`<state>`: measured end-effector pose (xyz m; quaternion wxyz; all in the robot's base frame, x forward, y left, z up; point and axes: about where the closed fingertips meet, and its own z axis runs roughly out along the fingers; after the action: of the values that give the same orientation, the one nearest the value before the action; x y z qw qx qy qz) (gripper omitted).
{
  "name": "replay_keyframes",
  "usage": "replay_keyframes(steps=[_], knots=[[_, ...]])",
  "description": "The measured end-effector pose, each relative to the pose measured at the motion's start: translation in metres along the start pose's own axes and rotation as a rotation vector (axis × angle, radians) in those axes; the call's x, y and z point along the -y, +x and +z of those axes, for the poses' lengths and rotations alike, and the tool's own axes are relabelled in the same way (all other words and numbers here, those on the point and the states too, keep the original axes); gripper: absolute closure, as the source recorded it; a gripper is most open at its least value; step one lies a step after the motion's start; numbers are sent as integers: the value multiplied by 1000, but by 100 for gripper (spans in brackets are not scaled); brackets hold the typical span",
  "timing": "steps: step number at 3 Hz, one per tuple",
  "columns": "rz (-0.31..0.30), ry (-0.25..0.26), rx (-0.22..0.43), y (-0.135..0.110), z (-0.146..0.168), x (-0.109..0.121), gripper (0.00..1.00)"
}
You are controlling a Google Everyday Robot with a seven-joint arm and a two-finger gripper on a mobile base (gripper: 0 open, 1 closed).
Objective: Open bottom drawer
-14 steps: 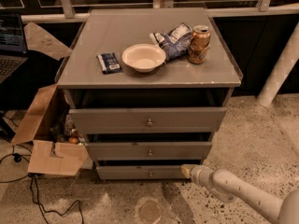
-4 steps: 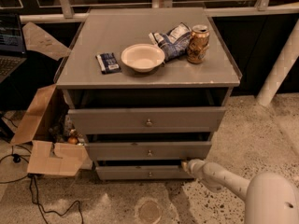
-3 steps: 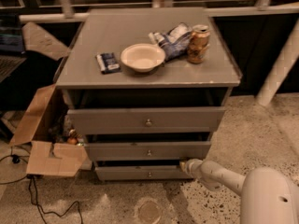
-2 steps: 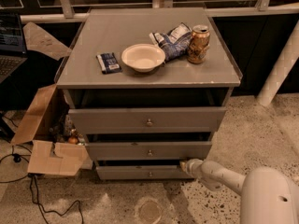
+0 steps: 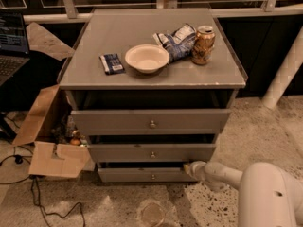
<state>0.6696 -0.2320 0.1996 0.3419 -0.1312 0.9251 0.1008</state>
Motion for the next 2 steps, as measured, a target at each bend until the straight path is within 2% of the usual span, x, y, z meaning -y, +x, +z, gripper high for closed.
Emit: replay_keyframes(steps=[1, 2], knots=[[0, 0, 0, -2, -2, 0, 100], [42, -58, -78, 11, -10, -17, 100]])
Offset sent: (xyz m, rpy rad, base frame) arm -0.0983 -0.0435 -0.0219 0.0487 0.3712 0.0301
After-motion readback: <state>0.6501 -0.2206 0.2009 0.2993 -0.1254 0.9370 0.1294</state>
